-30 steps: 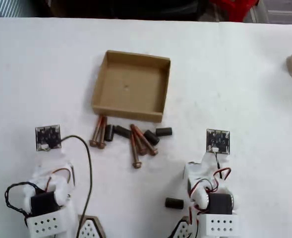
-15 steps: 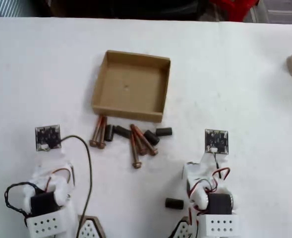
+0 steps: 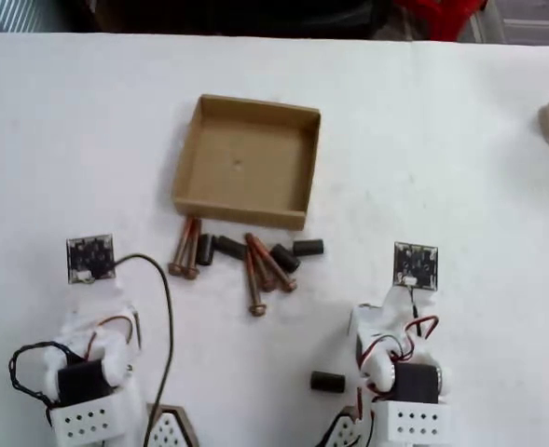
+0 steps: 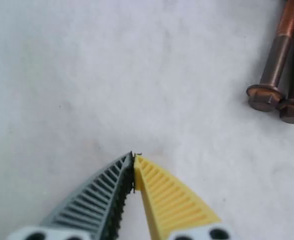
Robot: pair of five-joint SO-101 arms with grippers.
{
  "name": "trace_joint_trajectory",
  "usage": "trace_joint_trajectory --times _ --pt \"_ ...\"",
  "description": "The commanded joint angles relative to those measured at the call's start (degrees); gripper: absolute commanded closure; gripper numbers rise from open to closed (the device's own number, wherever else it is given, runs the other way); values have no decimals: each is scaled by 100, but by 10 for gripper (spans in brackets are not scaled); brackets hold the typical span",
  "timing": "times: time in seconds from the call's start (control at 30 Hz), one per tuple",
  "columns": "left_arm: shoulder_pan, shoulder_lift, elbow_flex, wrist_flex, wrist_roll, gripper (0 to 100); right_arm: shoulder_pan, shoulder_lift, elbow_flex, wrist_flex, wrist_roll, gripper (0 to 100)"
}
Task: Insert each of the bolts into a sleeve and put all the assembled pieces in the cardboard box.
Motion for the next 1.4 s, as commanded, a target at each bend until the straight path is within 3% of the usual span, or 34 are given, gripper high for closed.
trace_joint_trajectory --times 0.0,0.13,0.23,0.4,0.63,0.73,0.87,1.17,1.37 --pt "-22 31 -9 44 -62 977 57 -31 -105 31 -53 981" --pt "-31 22 -9 26 -53 976 145 -31 -185 31 -53 981" --pt "-40 22 -9 -149 -35 976 681 -31 -519 31 9 981" --pt "-66 22 -158 -378 -35 976 831 22 -1037 277 897 981" --pt "-848 22 -440 -176 -88 975 127 40 -1257 303 1011 982" --pt "-866 22 -466 -53 -686 938 -145 321 -1547 356 1002 983" --pt "-866 48 -457 -44 -985 890 -523 1552 -2365 602 1002 983" --pt "-866 48 -422 -44 -1029 902 -1191 5349 -3859 725 1055 981" --pt "-866 48 -422 -44 -1029 900 -2589 5868 -3886 321 1108 982"
